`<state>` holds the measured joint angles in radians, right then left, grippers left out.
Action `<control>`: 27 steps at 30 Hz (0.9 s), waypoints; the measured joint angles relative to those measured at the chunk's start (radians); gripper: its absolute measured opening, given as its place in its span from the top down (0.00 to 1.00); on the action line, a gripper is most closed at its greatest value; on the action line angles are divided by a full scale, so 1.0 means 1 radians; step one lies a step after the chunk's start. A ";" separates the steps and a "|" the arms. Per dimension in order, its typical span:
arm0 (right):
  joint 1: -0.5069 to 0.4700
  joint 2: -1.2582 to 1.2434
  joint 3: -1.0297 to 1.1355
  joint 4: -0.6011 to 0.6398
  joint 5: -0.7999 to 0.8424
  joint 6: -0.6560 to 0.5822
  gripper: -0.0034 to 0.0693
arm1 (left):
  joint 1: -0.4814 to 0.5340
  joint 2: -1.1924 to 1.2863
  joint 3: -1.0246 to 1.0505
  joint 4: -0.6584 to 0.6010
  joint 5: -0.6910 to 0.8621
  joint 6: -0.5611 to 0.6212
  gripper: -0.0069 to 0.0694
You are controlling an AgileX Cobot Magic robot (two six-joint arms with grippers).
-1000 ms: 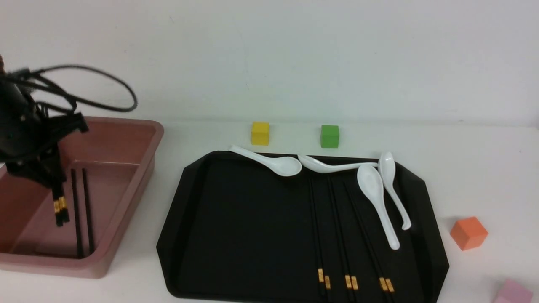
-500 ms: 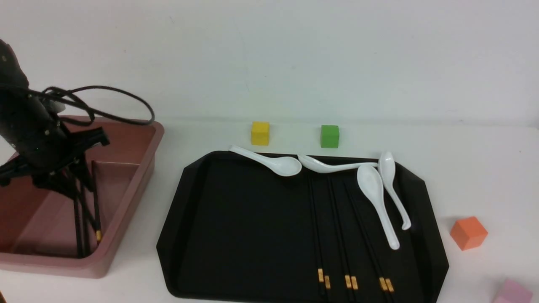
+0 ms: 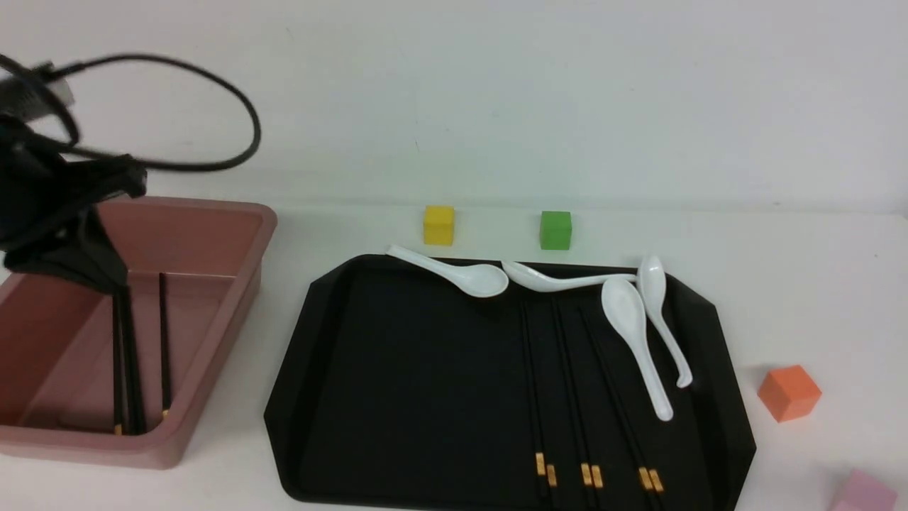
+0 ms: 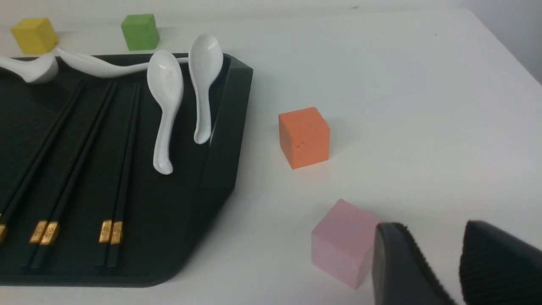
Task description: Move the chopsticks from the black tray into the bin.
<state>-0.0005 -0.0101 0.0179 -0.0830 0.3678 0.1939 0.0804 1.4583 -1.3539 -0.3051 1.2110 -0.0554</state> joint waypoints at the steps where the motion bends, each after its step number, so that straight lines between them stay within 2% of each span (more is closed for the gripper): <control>1: 0.000 0.000 0.000 0.000 0.000 0.000 0.62 | -0.011 -0.058 0.040 -0.013 -0.007 0.013 0.93; 6: 0.000 0.000 0.000 0.000 0.000 0.000 0.62 | -0.057 -0.353 0.280 -0.061 -0.105 0.062 0.93; 11: 0.000 0.000 0.000 0.000 0.000 0.000 0.62 | -0.068 -0.677 0.563 -0.130 -0.325 0.129 0.93; 18: 0.000 0.000 0.000 0.000 0.000 0.000 0.62 | -0.068 -1.027 0.851 -0.171 -0.643 0.155 0.93; 27: 0.000 0.000 0.000 0.000 0.000 0.000 0.62 | -0.068 -1.269 0.956 -0.171 -0.672 0.159 0.93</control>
<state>-0.0005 -0.0101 0.0179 -0.0830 0.3678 0.1939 0.0124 0.1894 -0.3979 -0.4761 0.5393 0.1036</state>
